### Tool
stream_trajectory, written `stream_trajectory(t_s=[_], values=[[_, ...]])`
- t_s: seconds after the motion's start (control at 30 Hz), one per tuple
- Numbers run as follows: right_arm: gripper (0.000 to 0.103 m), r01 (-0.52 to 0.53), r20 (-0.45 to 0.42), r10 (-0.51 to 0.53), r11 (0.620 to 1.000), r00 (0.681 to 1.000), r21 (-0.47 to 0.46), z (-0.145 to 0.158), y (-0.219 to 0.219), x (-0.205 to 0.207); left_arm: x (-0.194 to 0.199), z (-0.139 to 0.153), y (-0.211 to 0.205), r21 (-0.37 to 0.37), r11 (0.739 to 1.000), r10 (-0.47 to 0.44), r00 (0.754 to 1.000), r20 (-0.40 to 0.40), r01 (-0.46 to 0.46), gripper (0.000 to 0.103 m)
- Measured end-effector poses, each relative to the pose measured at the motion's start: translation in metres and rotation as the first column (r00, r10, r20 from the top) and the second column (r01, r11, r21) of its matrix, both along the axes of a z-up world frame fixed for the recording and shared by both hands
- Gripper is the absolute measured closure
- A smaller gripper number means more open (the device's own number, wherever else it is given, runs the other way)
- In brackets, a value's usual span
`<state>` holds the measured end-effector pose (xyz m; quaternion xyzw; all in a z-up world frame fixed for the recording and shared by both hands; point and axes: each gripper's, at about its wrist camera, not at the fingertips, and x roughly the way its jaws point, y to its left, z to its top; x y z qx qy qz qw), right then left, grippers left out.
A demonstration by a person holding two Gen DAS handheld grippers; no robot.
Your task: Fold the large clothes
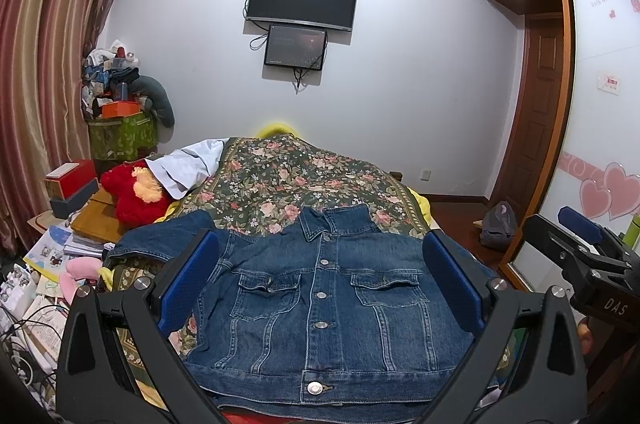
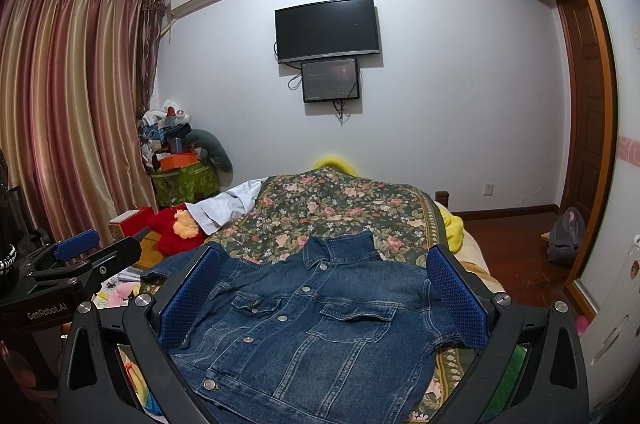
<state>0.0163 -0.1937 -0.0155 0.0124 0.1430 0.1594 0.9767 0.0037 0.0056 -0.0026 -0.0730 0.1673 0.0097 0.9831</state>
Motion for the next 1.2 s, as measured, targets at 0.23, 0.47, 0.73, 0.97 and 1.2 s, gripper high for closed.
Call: stream_trajectory(t_s=[0.23, 0.47, 0.73, 0.97, 1.2], values=[[0.0, 0.0, 0.0, 0.0, 1.0, 1.0, 0.001, 0.0, 0.0, 0.0, -0.001, 0.0, -0.001, 0.001, 1.0, 0.0, 1.0, 0.001, 0.0, 0.0], [0.0, 0.0, -0.001, 0.0, 1.0, 1.0, -0.001, 0.0, 0.0, 0.0, -0.001, -0.001, 0.0, 0.001, 1.0, -0.001, 1.0, -0.003, 0.001, 0.0], [0.0, 0.002, -0.004, -0.002, 1.0, 1.0, -0.002, 0.0, 0.001, 0.001, 0.002, -0.001, -0.001, 0.006, 1.0, 0.005, 1.0, -0.009, -0.005, 0.0], [0.0, -0.004, -0.005, 0.004, 1.0, 1.0, -0.014, -0.002, 0.007, 0.015, 0.012, -0.002, 0.005, 0.012, 1.0, 0.018, 1.0, -0.016, -0.017, 0.0], [0.0, -0.03, -0.041, 0.028, 0.999, 0.999, -0.042, -0.007, 0.032, 0.066, 0.048, -0.008, 0.033, 0.047, 0.998, 0.05, 0.998, -0.049, -0.047, 0.0]])
